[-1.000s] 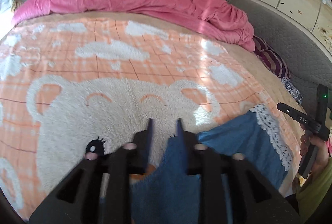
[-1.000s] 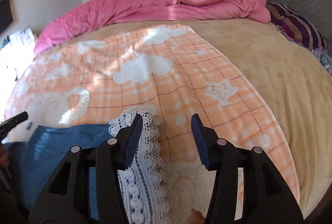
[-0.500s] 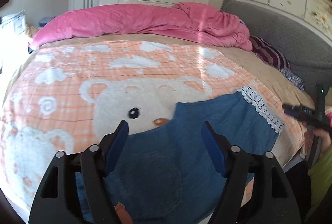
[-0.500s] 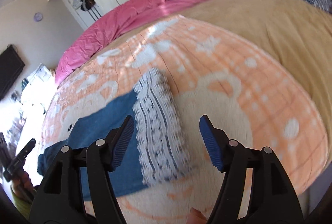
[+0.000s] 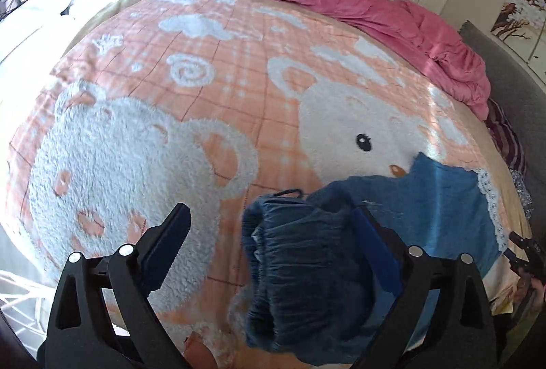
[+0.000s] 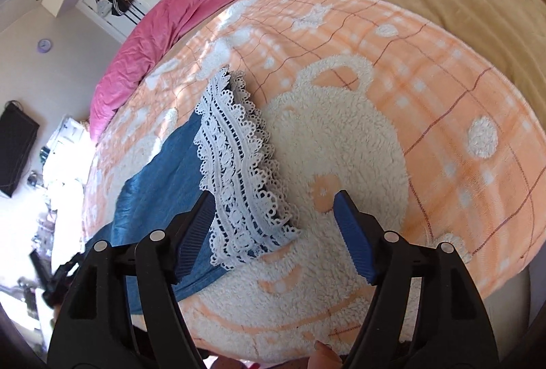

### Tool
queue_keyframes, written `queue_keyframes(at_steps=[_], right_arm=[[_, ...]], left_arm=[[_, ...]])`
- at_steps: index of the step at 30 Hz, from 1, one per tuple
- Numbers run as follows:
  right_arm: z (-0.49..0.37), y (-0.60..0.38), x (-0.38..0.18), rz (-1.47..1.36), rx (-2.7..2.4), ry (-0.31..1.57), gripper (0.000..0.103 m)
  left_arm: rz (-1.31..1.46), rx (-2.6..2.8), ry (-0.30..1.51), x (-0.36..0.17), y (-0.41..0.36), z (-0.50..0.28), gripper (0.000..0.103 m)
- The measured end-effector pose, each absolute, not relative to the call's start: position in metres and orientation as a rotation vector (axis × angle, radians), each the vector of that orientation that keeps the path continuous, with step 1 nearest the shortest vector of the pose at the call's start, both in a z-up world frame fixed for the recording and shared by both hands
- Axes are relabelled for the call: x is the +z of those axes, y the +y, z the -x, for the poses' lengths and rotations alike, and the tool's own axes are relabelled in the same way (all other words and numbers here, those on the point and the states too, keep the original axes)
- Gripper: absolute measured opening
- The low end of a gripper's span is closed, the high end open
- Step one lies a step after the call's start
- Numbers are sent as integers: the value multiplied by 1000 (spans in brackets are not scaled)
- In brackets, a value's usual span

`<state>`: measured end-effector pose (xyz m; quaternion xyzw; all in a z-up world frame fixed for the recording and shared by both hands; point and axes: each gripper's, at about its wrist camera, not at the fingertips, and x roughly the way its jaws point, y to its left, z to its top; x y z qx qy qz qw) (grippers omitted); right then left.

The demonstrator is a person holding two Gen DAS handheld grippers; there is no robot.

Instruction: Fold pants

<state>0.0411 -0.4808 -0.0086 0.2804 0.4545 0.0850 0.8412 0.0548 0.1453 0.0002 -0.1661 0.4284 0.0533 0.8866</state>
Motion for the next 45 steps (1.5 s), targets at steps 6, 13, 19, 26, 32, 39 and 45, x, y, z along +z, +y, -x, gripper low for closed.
queue_keyframes(at_steps=[6, 13, 19, 26, 32, 39, 45], right_arm=[[-43, -478, -13, -594, 185, 1002, 64], [-46, -457, -10, -462, 188, 1036, 24], [-33, -443, 17, -291, 166, 940, 8], [-45, -435, -6, -170, 95, 1068, 18], [-36, -462, 7, -297, 42, 977, 46], [-31, -448, 41, -272, 102, 783, 56], [-39, -405, 52, -164, 196, 744, 65]], left_arm=[[425, 36, 959, -20, 142, -61, 94], [318, 30, 961, -26, 113, -62, 55], [328, 65, 925, -15, 126, -56, 42], [286, 100, 987, -26, 124, -61, 47], [327, 112, 931, -6, 135, -51, 60], [307, 77, 778, 40, 129, -29, 83], [221, -13, 731, 59, 85, -18, 84]])
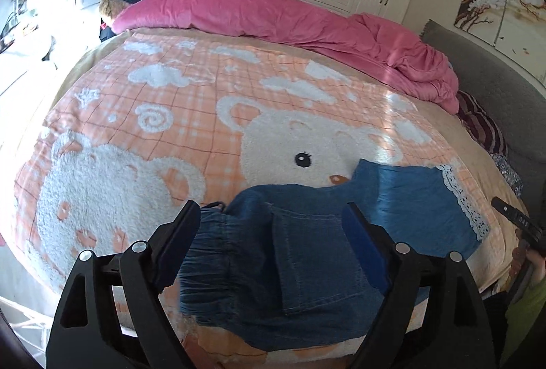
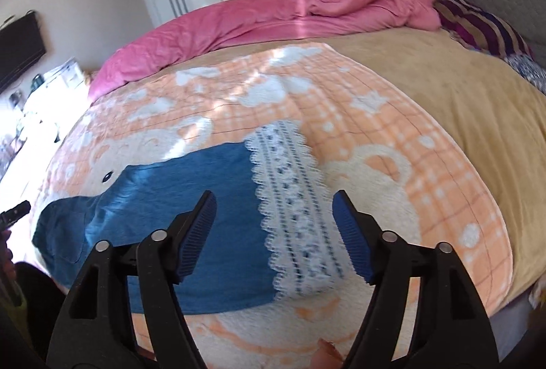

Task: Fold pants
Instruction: 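Open both grippers and smooth the folded denim flat on the blanket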

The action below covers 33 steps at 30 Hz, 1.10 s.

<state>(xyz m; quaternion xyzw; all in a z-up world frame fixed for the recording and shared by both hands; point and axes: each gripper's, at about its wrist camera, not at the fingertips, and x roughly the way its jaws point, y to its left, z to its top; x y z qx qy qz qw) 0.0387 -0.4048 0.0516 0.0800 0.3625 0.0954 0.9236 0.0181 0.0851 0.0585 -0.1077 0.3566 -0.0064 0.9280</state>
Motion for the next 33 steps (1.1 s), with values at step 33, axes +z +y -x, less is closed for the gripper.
queue_keyframes(at_steps=[33], right_arm=[[-73, -355, -15, 54, 230, 1051, 85]], left_arm=[[19, -268, 1000, -39, -57, -135, 92]])
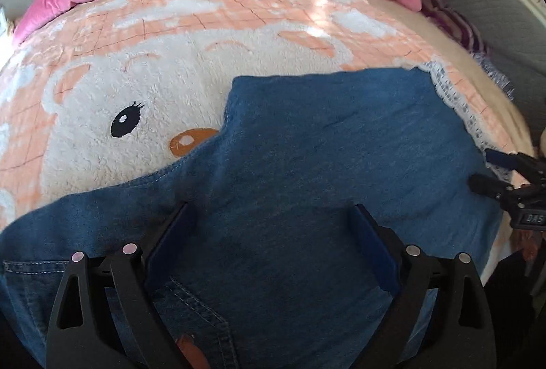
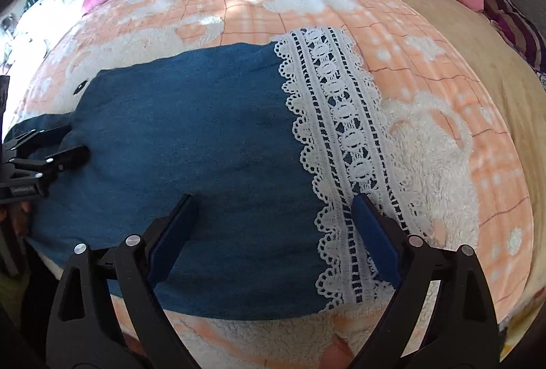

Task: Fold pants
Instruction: 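Open both grippers and smooth the folded denim flat on the blanket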

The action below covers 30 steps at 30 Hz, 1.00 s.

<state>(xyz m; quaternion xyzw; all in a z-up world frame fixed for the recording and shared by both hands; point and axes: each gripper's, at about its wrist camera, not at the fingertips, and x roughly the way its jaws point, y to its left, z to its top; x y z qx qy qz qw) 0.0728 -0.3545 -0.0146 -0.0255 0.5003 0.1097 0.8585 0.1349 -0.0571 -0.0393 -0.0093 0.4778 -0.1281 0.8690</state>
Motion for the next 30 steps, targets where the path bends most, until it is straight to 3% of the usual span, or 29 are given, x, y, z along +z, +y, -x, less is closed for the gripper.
queue_keyframes(at_steps=[6, 13, 30], right_arm=[[-65, -353, -5, 60, 212, 1002, 86], [-35, -380, 43, -9, 135, 749, 92], [-27, -435, 63, -233, 58, 649, 94]], left_arm=[[22, -266, 947, -26, -56, -119, 91], [11, -281, 819, 12, -57, -93, 94], [-11, -396, 758, 45, -104, -87, 95]])
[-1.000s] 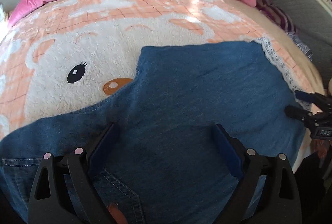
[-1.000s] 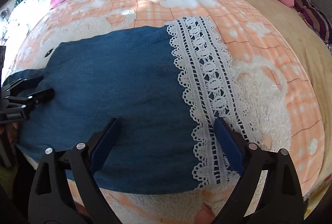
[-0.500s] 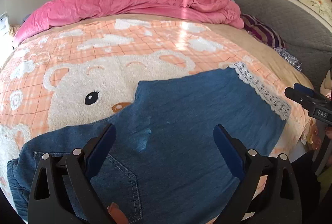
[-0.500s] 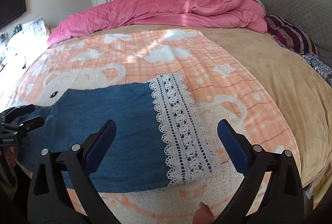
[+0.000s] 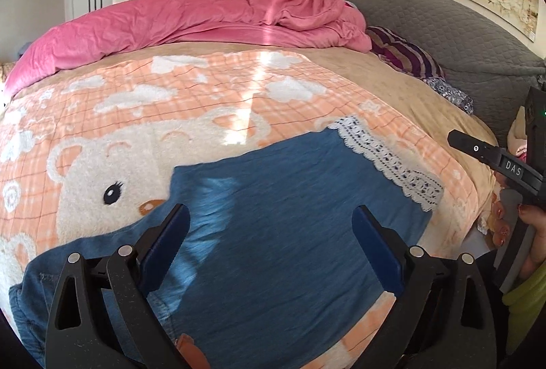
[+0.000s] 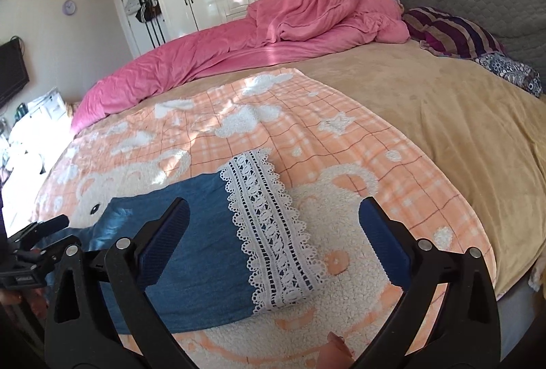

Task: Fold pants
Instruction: 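Open both grippers and smooth the folded denim flat on the blanket, then position the right gripper at the lace trim edge of the denim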

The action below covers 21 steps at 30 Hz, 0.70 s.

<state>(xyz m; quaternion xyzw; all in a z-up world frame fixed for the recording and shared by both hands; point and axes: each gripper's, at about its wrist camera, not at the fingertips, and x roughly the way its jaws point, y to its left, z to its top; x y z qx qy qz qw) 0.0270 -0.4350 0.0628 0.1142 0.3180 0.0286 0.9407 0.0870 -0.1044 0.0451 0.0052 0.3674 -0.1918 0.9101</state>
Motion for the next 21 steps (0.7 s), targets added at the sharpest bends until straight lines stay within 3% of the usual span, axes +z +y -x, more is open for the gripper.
queue_keyframes(at_steps=[9, 21], right_arm=[[-19, -448, 61, -278, 37, 649, 94], [-31, -458, 32, -392, 47, 790, 94]], left_arm=[[-84, -426, 785, 60, -155, -119, 96], [-188, -517, 876, 55, -218, -192, 96]])
